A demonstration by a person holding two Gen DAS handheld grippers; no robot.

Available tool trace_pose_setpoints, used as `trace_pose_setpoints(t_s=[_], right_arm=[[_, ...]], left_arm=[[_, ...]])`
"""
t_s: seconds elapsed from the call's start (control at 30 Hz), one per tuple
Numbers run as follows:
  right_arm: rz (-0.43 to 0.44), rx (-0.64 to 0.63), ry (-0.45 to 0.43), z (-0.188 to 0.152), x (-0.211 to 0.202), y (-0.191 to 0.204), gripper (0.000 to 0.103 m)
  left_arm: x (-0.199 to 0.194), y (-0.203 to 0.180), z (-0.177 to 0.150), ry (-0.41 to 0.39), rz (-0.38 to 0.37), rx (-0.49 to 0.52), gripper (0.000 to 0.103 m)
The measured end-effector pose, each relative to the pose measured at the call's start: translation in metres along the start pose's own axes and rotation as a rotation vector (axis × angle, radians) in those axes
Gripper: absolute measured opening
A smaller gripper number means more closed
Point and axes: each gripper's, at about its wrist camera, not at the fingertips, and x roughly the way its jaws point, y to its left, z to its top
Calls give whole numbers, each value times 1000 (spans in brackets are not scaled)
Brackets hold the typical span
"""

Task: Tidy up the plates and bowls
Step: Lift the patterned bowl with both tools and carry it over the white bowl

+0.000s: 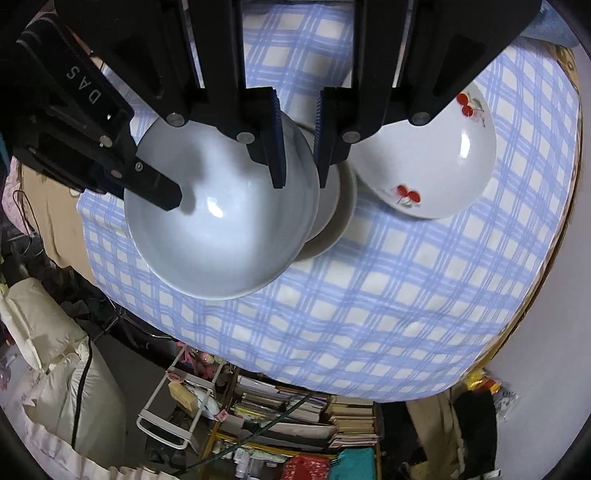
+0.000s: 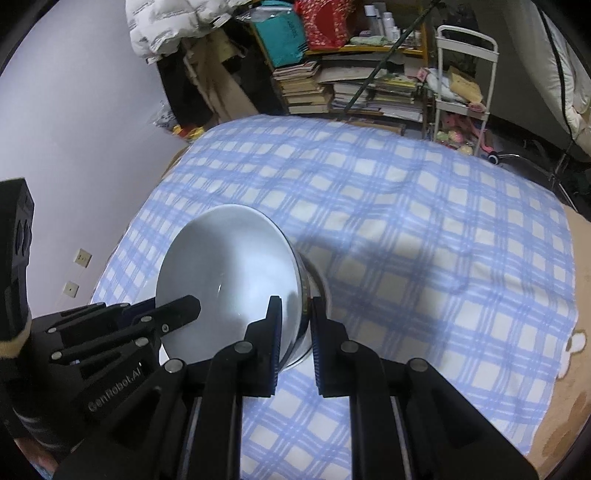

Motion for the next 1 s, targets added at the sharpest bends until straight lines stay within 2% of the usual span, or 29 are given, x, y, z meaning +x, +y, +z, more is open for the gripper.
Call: trace_pose_setpoints(t_s=[0.37,0.6,1.0], right_arm=[[9,-59,53,-20,30,19,16],[-23,-53,61,-18,45,17,16],[-58,-68,54,-17,52,14,16]], left_arm=[[6,22,-17,-34,22,-24,14],[23,27,-21,-18,7,-56,14],[38,25,-24,10,-10,-53,14]])
